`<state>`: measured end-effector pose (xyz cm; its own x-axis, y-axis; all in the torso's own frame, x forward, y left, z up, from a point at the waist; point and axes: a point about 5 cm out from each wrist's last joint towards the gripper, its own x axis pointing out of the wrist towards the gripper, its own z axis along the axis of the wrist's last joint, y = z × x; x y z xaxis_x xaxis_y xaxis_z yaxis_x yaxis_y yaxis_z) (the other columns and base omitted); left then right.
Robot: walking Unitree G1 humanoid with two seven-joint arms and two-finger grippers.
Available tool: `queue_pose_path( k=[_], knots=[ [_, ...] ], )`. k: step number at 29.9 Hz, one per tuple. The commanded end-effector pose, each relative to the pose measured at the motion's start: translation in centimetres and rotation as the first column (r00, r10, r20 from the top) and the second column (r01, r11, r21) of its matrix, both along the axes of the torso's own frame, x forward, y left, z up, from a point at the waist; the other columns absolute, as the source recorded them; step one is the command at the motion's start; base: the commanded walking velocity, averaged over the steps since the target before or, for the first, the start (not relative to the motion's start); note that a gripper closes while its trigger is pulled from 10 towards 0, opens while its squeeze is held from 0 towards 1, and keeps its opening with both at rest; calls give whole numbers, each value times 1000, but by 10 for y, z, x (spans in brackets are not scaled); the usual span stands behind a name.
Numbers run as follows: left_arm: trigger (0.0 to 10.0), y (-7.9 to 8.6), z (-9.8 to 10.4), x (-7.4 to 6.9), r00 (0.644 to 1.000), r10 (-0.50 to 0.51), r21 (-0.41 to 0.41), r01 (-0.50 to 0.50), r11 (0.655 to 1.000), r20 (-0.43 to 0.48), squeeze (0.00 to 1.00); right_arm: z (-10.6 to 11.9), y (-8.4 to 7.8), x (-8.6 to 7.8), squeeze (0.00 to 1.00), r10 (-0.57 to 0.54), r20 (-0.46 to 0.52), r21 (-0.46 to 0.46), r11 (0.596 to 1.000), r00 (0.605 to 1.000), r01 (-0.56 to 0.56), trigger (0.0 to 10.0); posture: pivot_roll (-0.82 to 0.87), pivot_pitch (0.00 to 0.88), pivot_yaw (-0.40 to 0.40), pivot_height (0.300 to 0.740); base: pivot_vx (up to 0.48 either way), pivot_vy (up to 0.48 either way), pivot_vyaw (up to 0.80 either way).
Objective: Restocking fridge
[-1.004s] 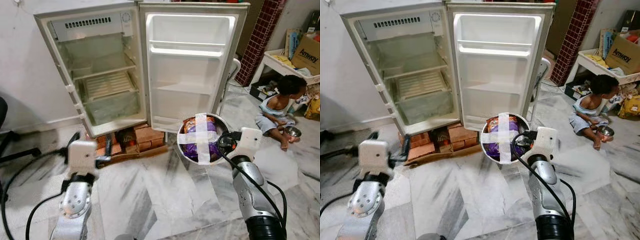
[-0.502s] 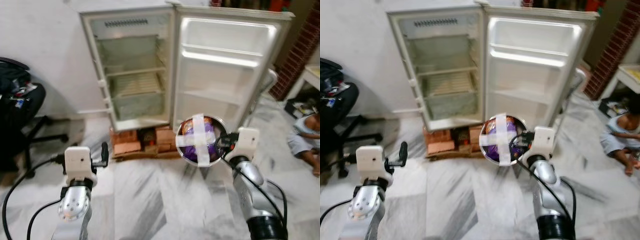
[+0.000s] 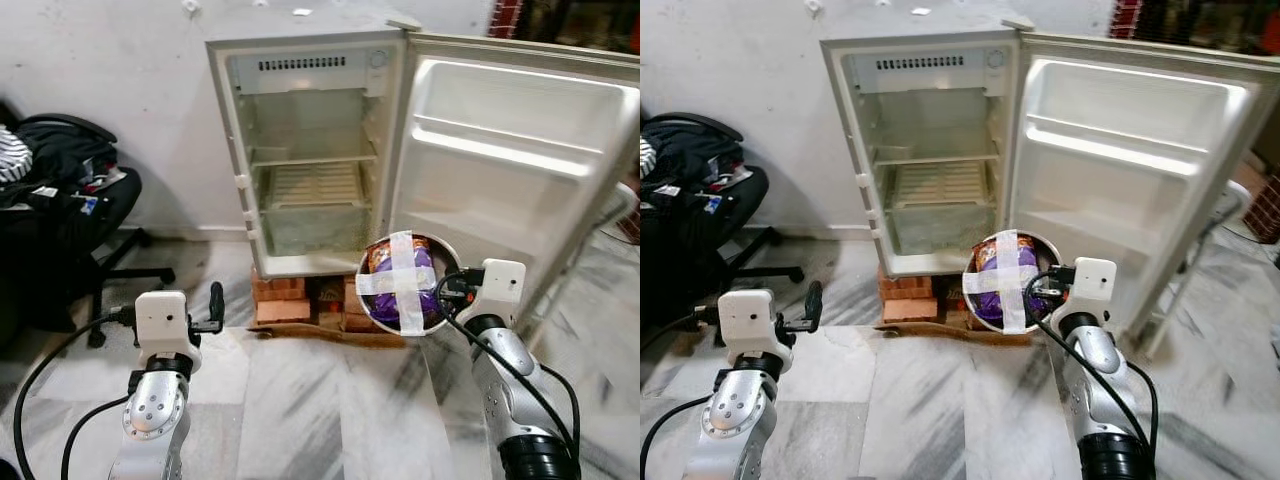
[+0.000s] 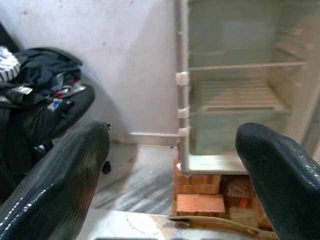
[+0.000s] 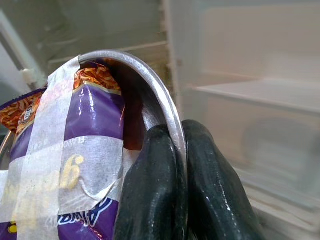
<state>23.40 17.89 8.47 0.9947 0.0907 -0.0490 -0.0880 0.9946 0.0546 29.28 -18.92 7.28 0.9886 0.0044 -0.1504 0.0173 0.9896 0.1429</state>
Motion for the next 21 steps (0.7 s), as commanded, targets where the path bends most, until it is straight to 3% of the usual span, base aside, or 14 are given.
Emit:
queue_pose_path(
  k=[1, 21],
  knots=[
    [10000, 6, 1, 0, 1000, 9, 9, -9, 1000, 0, 0, 11, 8, 7, 0, 21, 44, 16, 1000, 999, -22, 10000, 72, 0, -17, 740, 360, 319, 0],
    [10000, 0, 4, 0, 998, -56, 19, 55, 998, 21, 0, 5, 8, 6, 0, 20, 24, -1, 1000, 1000, -20, 10000, 74, 0, -15, 740, 378, 281, 0]
  ],
)
